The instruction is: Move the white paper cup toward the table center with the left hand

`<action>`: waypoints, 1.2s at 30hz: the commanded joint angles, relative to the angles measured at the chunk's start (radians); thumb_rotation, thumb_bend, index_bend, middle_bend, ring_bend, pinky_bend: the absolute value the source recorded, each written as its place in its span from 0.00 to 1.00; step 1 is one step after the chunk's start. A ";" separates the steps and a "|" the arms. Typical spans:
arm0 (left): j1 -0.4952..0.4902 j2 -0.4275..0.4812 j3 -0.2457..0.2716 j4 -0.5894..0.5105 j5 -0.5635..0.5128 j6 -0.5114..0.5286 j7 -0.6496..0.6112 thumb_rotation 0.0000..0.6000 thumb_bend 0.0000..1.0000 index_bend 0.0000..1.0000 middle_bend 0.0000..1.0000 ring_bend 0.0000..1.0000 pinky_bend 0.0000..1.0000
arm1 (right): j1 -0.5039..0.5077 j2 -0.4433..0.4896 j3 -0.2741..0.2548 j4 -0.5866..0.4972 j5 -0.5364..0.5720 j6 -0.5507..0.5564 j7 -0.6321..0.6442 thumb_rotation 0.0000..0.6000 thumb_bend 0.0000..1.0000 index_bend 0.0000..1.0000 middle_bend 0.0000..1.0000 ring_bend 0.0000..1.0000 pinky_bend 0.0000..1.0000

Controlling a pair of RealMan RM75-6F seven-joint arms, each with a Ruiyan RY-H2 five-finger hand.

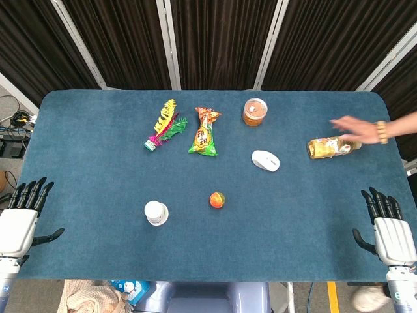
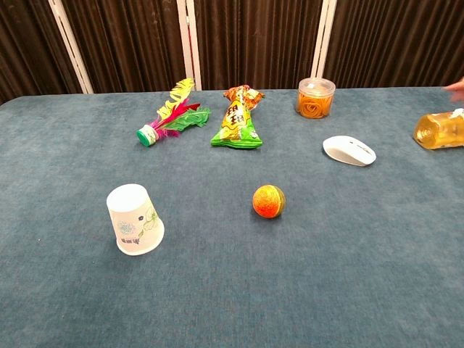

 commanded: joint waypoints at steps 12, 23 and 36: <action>0.002 0.003 0.003 -0.001 0.009 0.002 -0.002 1.00 0.09 0.00 0.00 0.00 0.00 | -0.001 0.003 -0.002 -0.006 -0.006 0.003 0.000 1.00 0.35 0.00 0.00 0.00 0.03; -0.078 0.029 0.006 -0.029 0.070 -0.099 0.028 1.00 0.09 0.00 0.00 0.00 0.03 | 0.005 -0.004 0.000 -0.006 0.006 -0.011 -0.006 1.00 0.35 0.00 0.00 0.00 0.03; -0.263 -0.032 -0.085 -0.184 -0.040 -0.331 0.229 1.00 0.14 0.14 0.24 0.18 0.28 | 0.004 -0.002 0.002 -0.007 0.008 -0.011 -0.001 1.00 0.35 0.00 0.00 0.00 0.03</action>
